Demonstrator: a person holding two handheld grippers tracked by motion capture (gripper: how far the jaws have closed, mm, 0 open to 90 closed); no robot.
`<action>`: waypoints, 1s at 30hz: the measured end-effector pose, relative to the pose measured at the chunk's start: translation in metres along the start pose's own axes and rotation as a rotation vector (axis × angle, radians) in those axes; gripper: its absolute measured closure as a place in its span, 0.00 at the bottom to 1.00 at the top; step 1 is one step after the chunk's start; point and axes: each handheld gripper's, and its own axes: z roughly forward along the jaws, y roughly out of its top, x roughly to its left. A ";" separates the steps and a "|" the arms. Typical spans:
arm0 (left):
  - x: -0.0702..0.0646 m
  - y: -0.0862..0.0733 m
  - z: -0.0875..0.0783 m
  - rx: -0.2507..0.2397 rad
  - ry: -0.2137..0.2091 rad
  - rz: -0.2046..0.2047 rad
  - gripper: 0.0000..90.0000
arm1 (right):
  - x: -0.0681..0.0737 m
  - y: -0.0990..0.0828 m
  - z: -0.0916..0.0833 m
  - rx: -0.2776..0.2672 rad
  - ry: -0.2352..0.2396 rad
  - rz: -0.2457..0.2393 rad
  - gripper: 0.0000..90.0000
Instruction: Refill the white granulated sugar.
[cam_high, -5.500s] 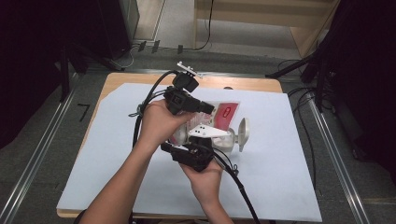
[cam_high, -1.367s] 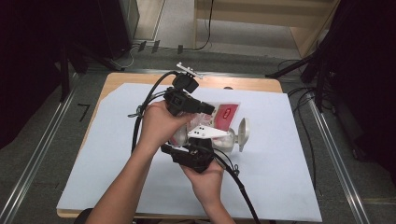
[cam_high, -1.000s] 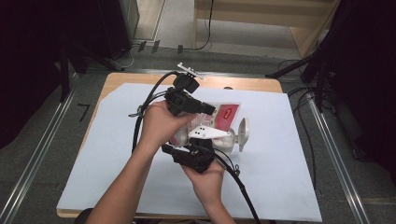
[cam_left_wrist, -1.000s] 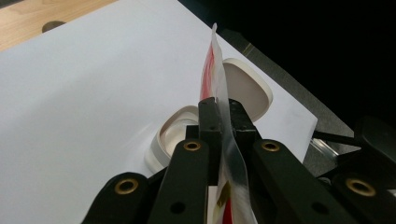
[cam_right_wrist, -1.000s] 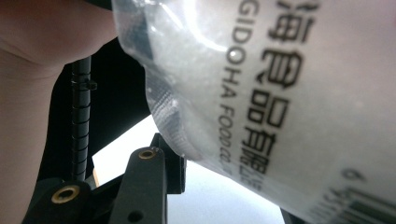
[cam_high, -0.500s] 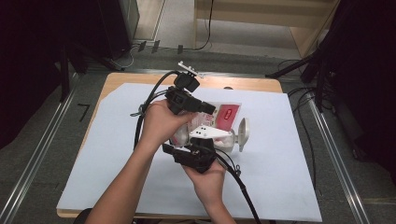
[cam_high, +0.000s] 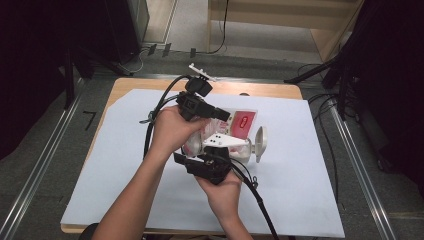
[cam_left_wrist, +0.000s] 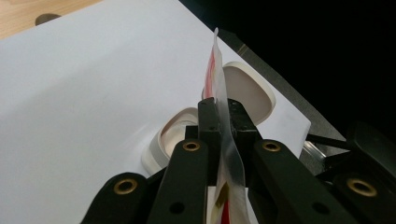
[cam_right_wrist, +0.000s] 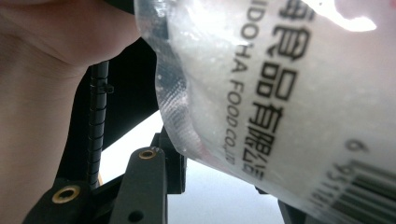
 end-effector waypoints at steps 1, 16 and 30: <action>0.000 0.000 0.001 -0.007 -0.005 -0.008 0.97 | 0.000 0.000 0.000 0.000 0.003 0.003 0.71; -0.002 0.002 -0.001 -0.005 0.007 0.005 0.97 | -0.001 0.002 0.000 -0.009 0.020 0.018 0.71; -0.006 0.002 -0.006 -0.014 0.025 0.025 0.97 | 0.001 0.003 0.000 -0.012 0.030 0.009 0.71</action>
